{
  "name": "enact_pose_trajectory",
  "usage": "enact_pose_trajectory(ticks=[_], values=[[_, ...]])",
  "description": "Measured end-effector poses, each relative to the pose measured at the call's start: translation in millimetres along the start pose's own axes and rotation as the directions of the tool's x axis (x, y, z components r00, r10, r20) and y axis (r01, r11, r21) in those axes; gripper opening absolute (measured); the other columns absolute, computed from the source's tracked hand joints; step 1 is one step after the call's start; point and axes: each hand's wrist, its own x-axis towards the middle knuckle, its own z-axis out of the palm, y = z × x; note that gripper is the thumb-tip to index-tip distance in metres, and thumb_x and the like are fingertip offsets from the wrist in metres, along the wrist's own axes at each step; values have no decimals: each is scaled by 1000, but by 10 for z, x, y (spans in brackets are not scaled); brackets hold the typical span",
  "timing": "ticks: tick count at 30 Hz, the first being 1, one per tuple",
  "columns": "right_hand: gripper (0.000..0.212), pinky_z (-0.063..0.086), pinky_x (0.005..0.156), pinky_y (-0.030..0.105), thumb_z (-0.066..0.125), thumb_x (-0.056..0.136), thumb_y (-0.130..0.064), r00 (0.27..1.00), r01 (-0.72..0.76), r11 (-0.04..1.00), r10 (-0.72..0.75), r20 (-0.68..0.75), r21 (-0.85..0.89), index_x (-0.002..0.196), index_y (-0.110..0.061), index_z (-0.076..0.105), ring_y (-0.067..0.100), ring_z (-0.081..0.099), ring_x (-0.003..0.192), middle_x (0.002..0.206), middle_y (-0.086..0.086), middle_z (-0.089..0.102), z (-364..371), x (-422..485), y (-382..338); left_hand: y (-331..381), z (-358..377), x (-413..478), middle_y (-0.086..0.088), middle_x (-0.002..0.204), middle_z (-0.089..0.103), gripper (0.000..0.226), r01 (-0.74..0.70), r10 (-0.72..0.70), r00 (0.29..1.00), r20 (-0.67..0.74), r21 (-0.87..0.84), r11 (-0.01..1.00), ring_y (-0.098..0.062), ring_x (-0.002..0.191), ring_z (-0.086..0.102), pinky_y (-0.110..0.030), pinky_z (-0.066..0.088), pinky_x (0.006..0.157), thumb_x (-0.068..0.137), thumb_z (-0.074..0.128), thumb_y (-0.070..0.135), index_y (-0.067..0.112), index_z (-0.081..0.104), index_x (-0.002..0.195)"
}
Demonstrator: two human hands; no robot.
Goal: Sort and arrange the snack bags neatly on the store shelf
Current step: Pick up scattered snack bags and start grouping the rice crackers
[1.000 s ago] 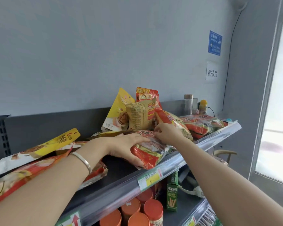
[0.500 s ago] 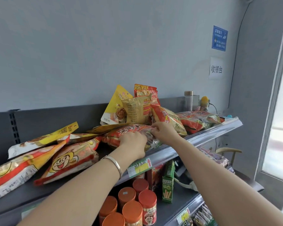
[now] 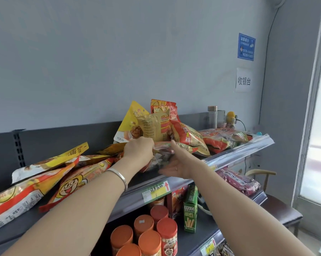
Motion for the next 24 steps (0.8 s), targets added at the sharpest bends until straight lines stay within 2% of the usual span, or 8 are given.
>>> enact_pose_trajectory(ticks=[4,7,10,12,15,18,20,24], values=[[60,51,87,58,62,84,-56,992,-82,968,55,117,236,117,-6,54,41,60,109,115,20,60,250,221,-32,-38,-71,101,-2,115,64,30,15,2,995,99,-172,985,-31,115,53,-43,45,91,94,43,28,30,66,114],[32,55,79,57,50,96,-22,1000,1,985,-2,2,172,121,-4,57,37,67,98,108,20,67,331,298,-37,-202,-52,156,5,106,64,30,53,41,979,197,-452,890,-25,113,55,-49,39,101,92,40,36,29,69,93],[35,58,53,48,29,101,-12,992,75,994,-66,-111,84,116,0,58,29,72,75,97,19,71,247,239,-109,-367,-48,185,1,115,59,31,160,-35,981,193,-685,711,-19,115,49,-37,34,105,97,36,31,22,64,104],[35,59,60,53,28,100,-10,984,105,994,-104,-143,-1,112,1,59,29,71,79,95,17,72,145,115,-187,-387,-50,173,-1,119,55,32,217,-44,967,250,-726,652,-19,115,47,-32,34,101,100,34,37,19,59,109],[25,59,68,50,35,98,-5,968,150,980,-173,-180,-131,98,-1,60,27,70,73,82,13,71,-48,-132,-330,-237,-46,131,-4,150,33,52,298,-13,931,365,-737,606,-25,137,31,-36,25,111,101,29,43,14,37,143],[15,59,69,44,43,93,-3,941,195,945,-256,-220,-263,96,-1,58,28,66,72,82,15,64,-233,-351,-445,1,-26,93,-2,154,26,52,236,46,944,326,-766,597,-24,141,24,-36,22,112,101,27,41,18,25,148],[13,56,59,33,45,93,0,919,250,924,-321,-230,-289,88,-4,56,22,59,63,74,11,57,-326,-523,-472,104,-11,99,0,153,26,54,168,75,963,259,-794,584,-22,140,26,-38,21,115,99,30,45,30,16,149],[14,57,78,47,52,94,-1,877,393,893,-436,-204,-217,103,-4,62,32,68,84,96,18,69,-515,-719,-468,228,-54,67,1,148,35,63,109,48,987,153,-860,498,-23,135,34,-38,29,112,96,39,46,38,6,149]])
